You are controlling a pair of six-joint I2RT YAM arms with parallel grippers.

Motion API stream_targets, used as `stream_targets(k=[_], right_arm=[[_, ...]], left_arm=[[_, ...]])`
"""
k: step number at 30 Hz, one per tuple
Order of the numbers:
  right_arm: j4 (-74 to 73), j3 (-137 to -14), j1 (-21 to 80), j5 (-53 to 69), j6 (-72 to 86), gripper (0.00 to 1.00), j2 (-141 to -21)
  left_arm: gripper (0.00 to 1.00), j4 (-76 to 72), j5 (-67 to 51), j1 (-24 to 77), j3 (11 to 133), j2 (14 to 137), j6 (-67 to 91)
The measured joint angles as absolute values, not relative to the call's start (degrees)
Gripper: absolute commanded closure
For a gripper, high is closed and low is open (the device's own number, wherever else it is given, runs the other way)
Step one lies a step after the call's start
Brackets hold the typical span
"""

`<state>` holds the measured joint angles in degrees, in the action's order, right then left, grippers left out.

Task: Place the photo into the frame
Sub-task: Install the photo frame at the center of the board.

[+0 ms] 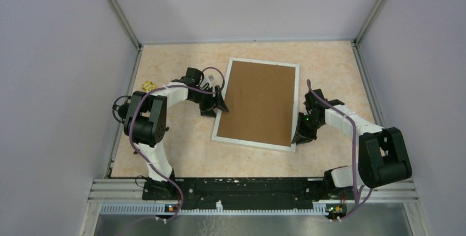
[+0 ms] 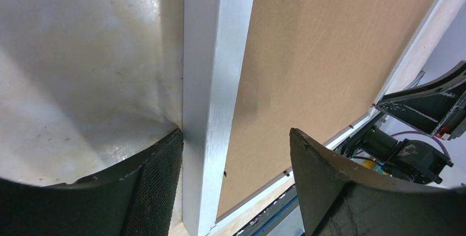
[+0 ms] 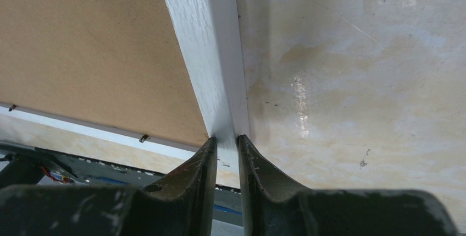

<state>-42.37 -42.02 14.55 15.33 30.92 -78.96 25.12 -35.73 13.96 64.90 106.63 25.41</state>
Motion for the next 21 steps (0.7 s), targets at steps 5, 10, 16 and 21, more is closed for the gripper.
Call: stream_targets(k=[5,10,16,21], right_arm=[[-42.3,-42.1,15.4,14.2,32.2,0.77,-79.1],[-42.3,-42.1,17.4,11.5,34.3,0.75,-79.2],[-42.2,-42.6,19.6,8.8,36.4,0.70,-80.4],[-43.5,-44.0,22.4,5.3,38.2,0.70,-81.9]], left_arm=[[0.26,25.0,-35.7,14.0,64.8,106.6,25.4],[0.26,24.9,-35.7,14.0,64.8,106.6,25.4],[0.26,24.9,-35.7,14.0,64.8,106.6,25.4],[0.26,24.9,-35.7,14.0,64.8,106.6,25.4]])
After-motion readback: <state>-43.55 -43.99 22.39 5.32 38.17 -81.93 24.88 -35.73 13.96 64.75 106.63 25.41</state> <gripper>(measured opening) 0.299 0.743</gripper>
